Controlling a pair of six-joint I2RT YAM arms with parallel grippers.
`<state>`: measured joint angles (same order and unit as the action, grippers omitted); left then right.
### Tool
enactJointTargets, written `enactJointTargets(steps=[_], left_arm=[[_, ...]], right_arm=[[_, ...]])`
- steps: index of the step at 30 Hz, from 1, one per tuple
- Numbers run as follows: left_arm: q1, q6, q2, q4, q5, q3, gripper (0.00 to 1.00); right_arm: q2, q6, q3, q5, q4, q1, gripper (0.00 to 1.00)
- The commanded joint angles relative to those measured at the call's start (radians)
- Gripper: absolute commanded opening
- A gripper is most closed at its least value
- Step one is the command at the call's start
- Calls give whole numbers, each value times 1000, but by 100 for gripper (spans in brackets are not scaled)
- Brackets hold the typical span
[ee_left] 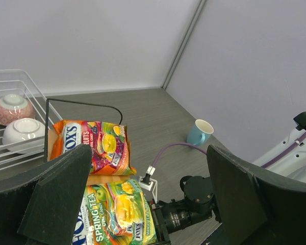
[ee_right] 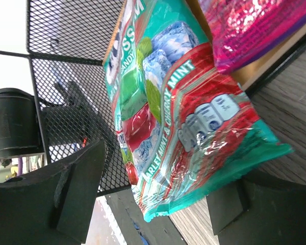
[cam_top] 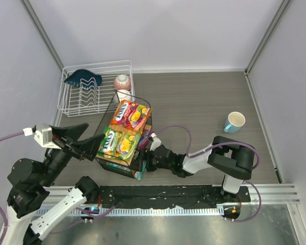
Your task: Place and organize the candy bags onto the shelf
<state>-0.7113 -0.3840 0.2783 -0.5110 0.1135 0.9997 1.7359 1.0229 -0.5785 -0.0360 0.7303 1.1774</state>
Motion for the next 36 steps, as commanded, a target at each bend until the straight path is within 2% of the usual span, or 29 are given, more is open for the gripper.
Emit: enactJointTargets(steps=[1, 11, 22, 30, 34, 35, 36], left_arm=[[3, 5, -10, 12, 9, -4, 100], [3, 2, -5, 22, 5, -12, 100], [3, 2, -5, 23, 5, -18, 100], [3, -4, -13, 26, 6, -32, 100], [4, -9, -14, 32, 5, -38, 100], [3, -9, -14, 32, 5, -38, 100], [3, -10, -13, 31, 3, -39, 100]], right_arm=[[-47, -30, -40, 27, -83, 11, 80], [-125, -76, -70, 107, -310, 16, 85], [-205, -61, 5, 104, -332, 16, 88], [-340, -58, 101, 110, -322, 16, 88], [-369, -61, 100, 148, -409, 16, 81], [-369, -63, 92, 166, -434, 16, 73], [-368, -67, 85, 177, -474, 16, 68]])
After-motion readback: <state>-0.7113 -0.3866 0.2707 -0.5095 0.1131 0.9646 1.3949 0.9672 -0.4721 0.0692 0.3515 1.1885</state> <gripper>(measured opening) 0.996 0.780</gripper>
